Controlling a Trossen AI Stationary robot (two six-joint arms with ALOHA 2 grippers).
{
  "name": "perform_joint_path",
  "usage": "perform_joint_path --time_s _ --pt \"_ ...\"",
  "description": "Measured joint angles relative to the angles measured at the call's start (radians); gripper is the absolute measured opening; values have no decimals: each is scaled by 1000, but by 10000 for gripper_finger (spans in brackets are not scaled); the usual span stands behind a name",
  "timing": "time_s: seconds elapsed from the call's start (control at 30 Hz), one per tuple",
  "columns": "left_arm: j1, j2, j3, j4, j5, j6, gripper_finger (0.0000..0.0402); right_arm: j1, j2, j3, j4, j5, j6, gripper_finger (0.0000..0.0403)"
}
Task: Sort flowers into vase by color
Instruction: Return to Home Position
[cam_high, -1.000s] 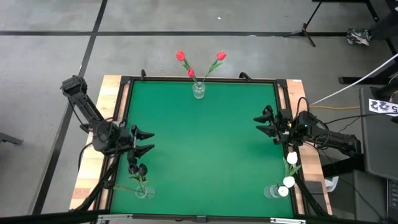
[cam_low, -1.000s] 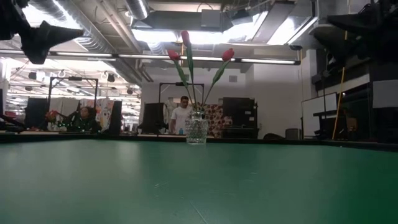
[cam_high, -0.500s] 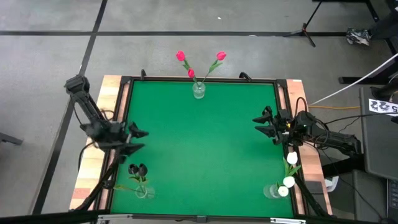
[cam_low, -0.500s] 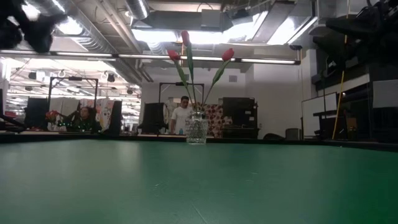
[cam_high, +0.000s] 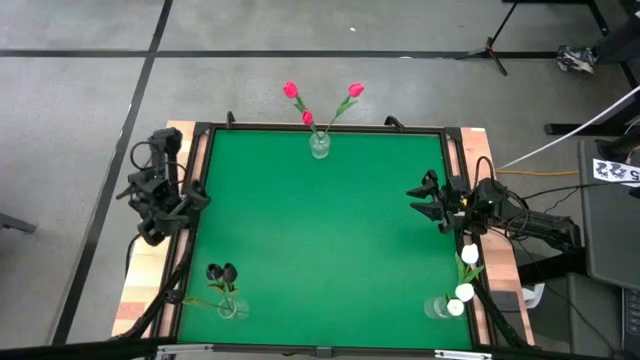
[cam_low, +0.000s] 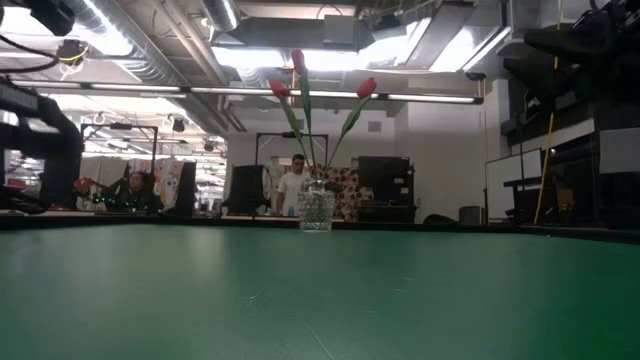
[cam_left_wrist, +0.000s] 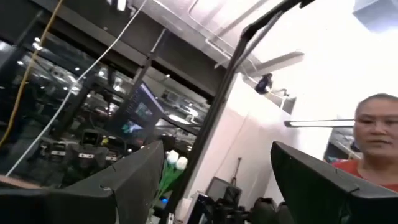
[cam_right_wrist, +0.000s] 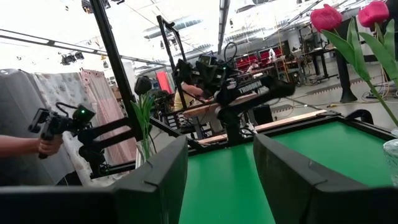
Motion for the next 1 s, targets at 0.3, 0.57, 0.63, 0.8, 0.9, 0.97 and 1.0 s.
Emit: perform_joint_path --time_s 0.3,0.57,0.63,0.8,0.9,0.97,1.0 --pt "-27 -75 0 -15 3 -3 294 0 0 0 0 0 1 184" --pt "-22 -76 3 -169 108 -282 294 0 0 0 5 0 -1 184" --pt "-27 -73 -1 -353 437 -239 294 0 0 0 5 -8 -2 184" --pt "-21 -66 2 -438 1037 -269 294 0 0 0 6 -51 -4 184" --pt "-19 -66 1 -509 999 -409 294 0 0 0 6 -51 -8 184" --pt "-14 -66 2 -611 929 -412 294 0 0 0 5 -50 -25 184" --pt "-15 -65 0 -665 916 -368 294 0 0 0 5 -52 -30 184"
